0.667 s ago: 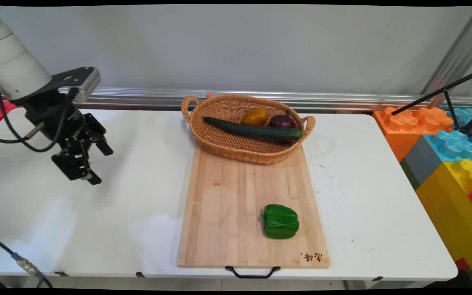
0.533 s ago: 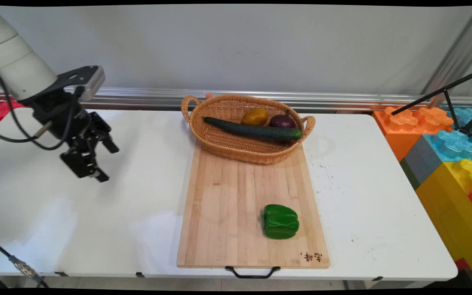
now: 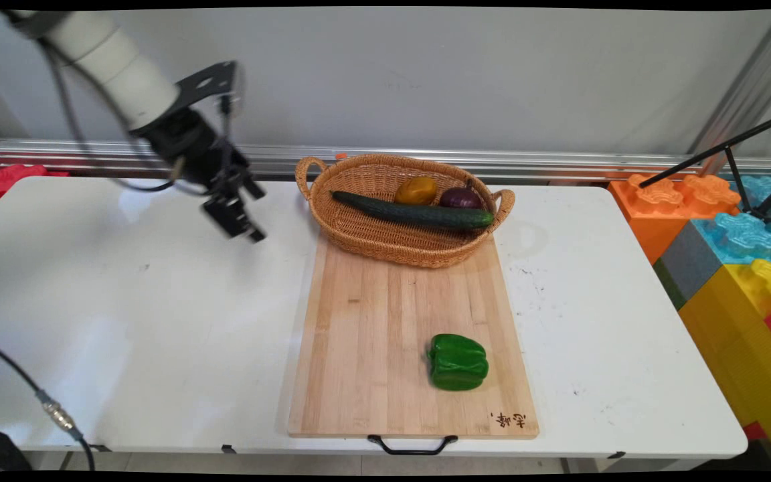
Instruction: Pick up the potato from the vegetable basket
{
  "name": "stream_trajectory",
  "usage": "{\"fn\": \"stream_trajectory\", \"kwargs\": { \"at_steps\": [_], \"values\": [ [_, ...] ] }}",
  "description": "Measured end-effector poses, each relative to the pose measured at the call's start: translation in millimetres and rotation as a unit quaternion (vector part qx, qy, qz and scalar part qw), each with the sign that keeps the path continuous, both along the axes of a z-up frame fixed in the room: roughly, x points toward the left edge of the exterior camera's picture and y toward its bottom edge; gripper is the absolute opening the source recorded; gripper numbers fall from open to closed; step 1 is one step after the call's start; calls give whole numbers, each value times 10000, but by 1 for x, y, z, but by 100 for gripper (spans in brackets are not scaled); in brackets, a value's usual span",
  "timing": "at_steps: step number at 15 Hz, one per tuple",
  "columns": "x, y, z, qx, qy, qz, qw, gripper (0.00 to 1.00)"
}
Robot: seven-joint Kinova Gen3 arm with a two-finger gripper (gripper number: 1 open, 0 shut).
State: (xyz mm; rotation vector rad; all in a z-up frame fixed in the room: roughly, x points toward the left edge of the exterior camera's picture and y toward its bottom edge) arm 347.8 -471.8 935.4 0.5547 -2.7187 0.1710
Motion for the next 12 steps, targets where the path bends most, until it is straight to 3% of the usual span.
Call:
{"fn": "stream_trajectory", "kwargs": {
  "at_steps": [6, 12],
  "values": [
    [-43, -54, -2, -331, 155, 650, 9972, 100],
    [-89, -117, -29, -445, 520, 1219, 9902, 100]
  ]
}}
